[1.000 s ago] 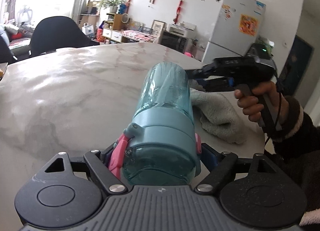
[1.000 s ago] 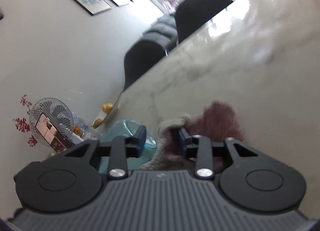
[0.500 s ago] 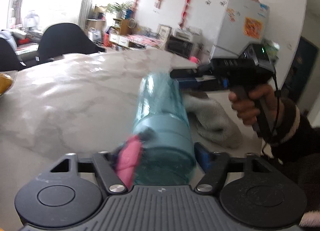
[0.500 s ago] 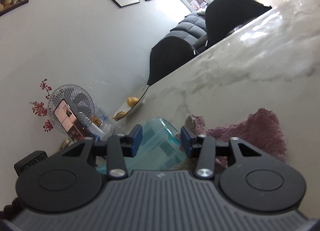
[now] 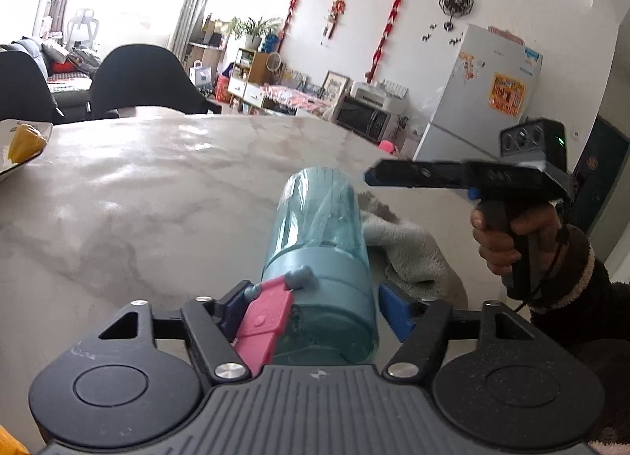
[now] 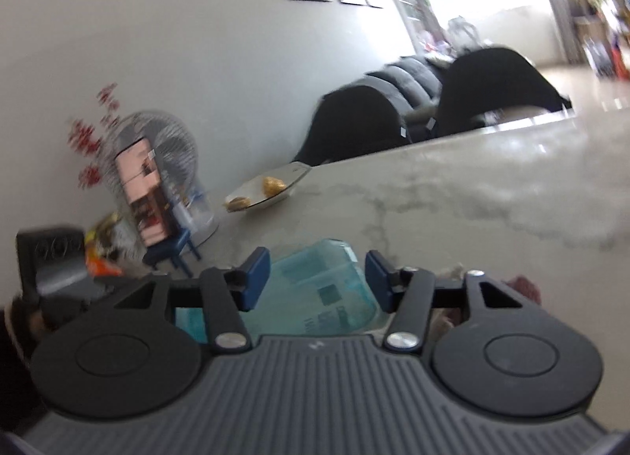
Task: Clean container
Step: 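Lift the towel away from the bottle with the right gripper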
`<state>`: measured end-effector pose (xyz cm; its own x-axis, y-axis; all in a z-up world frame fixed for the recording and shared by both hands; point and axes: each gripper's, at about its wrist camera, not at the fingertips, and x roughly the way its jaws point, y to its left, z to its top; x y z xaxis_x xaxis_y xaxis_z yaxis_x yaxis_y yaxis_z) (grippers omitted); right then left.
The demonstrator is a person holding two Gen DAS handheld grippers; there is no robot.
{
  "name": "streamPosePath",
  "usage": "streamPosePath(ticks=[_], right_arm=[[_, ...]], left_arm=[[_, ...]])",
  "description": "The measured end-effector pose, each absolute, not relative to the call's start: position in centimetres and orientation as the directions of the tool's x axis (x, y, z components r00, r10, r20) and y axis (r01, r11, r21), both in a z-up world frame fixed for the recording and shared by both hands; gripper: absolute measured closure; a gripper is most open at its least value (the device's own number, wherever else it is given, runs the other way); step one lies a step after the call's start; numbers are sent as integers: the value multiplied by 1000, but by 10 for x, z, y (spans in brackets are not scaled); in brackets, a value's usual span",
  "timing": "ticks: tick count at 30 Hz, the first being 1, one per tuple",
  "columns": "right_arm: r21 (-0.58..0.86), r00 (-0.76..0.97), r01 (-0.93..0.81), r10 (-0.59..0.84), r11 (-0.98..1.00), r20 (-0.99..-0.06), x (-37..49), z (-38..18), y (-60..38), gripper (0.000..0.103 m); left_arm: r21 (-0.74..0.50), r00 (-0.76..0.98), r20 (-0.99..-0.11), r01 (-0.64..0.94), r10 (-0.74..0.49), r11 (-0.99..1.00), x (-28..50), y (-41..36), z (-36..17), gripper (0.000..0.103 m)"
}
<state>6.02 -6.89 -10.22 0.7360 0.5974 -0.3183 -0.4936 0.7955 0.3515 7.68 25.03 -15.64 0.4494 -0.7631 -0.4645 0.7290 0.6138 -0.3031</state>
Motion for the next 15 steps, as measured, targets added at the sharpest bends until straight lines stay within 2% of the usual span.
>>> streamPosePath(ticks=[1,6,11,15], right_arm=[[322,729,-517,605,793,-320,56,-99,-65,40],[101,688,-640,626,762,-366,35,-90,-36,28],[-165,659,-729,617,664,-429,14,-86,2,28],[-303,637,-766,604,567,-479,5,-85,23,30]], left_arm=[[-309,457,-457,724,-764,617,76,253,-156,23],[-365,490,-388,696,-781,618,70,275,-153,19],[-391,544,-327,666,-772,635,53,296,-151,18],[-297,605,-375,640,-703,709,34,300,-153,19]])
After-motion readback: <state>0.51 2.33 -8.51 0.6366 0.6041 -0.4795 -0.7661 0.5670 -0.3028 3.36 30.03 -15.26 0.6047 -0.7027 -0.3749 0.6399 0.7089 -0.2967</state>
